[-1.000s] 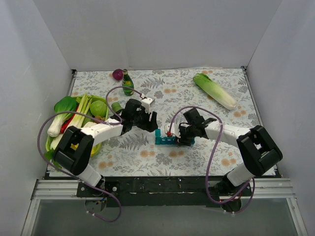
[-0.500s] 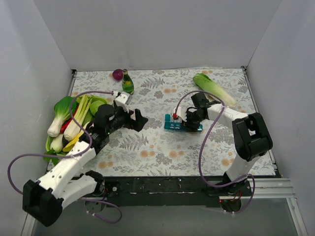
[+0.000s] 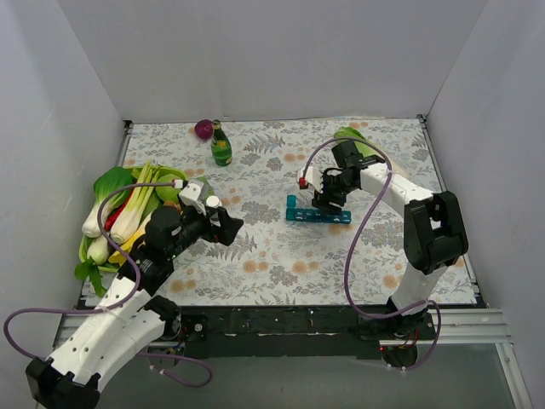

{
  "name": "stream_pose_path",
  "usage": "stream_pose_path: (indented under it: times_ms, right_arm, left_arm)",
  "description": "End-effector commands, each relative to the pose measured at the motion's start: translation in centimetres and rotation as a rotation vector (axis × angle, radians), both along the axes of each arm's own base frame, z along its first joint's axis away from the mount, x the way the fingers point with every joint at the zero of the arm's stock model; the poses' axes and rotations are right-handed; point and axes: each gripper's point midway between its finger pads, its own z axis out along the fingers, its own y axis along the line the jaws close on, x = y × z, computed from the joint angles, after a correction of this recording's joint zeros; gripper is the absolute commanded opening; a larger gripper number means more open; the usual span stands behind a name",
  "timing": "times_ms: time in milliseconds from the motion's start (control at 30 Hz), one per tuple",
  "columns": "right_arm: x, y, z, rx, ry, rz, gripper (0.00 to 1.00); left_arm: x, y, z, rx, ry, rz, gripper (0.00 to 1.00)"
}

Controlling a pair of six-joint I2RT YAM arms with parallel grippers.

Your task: Sort the pills into containers

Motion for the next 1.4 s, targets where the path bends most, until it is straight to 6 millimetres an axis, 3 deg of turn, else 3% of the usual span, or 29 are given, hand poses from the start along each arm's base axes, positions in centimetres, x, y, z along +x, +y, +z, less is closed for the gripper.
stream_pose_path:
  times_ms: [0, 133, 167, 233, 300, 367, 400, 433, 467, 500, 567, 600, 667, 933, 1067, 1367]
  right_arm:
    - [-1.6, 3.1, 4.9, 0.081, -0.034, 0.043, 0.71]
    - [-3.4, 6.9, 5.7, 0.121, -0.01, 0.094, 0.71]
    - [-4.4, 9.1, 6.4, 0.158, -0.004, 0.138, 0.71]
    - [-5.5, 11.5, 6.8, 0.206, 0.031, 0.162, 0.7]
    - [-6.5, 15.5, 8.9, 0.298, 0.025, 0.227, 0.7]
    - [-7.6, 18.6, 9.0, 0.341, 0.095, 0.238, 0.7]
    - [-6.7, 20.6, 11.2, 0.396, 0.063, 0.241, 0.69]
    - [-6.6, 21.9, 10.3, 0.399, 0.118, 0.203, 0.68]
    - [-6.8, 23.4, 10.8, 0.418, 0.125, 0.196, 0.68]
    - [-5.7, 25.0, 12.2, 0.463, 0.092, 0.179, 0.68]
    - [-5.0, 27.2, 11.0, 0.453, 0.13, 0.073, 0.67]
    - [-4.2, 28.4, 12.2, 0.475, 0.104, 0.044, 0.68]
    - [-3.6, 30.1, 10.4, 0.444, 0.1, -0.056, 0.68]
    - [-1.5, 33.1, 8.4, 0.442, 0.023, -0.277, 0.71]
    - [-2.0, 34.0, 7.7, 0.436, 0.014, -0.288, 0.71]
    - [-1.0, 34.3, 6.0, 0.41, -0.043, -0.342, 0.69]
  left_arm:
    - [1.1, 0.7, -0.7, 0.009, 0.124, 0.101, 0.98]
    - [1.3, 1.0, 0.1, -0.019, 0.134, 0.137, 0.98]
    - [1.2, 1.3, 0.5, -0.034, 0.132, 0.158, 0.98]
    - [1.5, 2.2, 1.6, -0.042, 0.108, 0.212, 0.98]
    - [1.1, 2.7, 2.2, -0.046, 0.101, 0.226, 0.98]
    - [0.9, 3.3, 3.0, -0.041, 0.094, 0.249, 0.98]
    - [0.7, 3.7, 3.6, -0.046, 0.08, 0.26, 0.98]
    - [0.8, 4.4, 3.8, -0.041, 0.07, 0.294, 0.98]
    - [0.5, 4.8, 3.9, -0.038, 0.068, 0.31, 0.98]
    - [0.4, 5.2, 4.1, -0.042, 0.06, 0.327, 0.98]
    - [-0.2, 6.2, 4.6, -0.062, 0.037, 0.364, 0.98]
    - [-0.4, 6.5, 4.8, -0.077, 0.031, 0.373, 0.98]
    - [-1.1, 7.2, 5.5, -0.108, 0.0, 0.393, 0.98]
    - [-2.8, 8.7, 6.4, -0.15, -0.052, 0.422, 0.98]
    - [-2.9, 8.8, 6.1, -0.14, -0.047, 0.422, 0.98]
    - [-3.1, 8.5, 6.5, -0.145, -0.061, 0.396, 0.98]
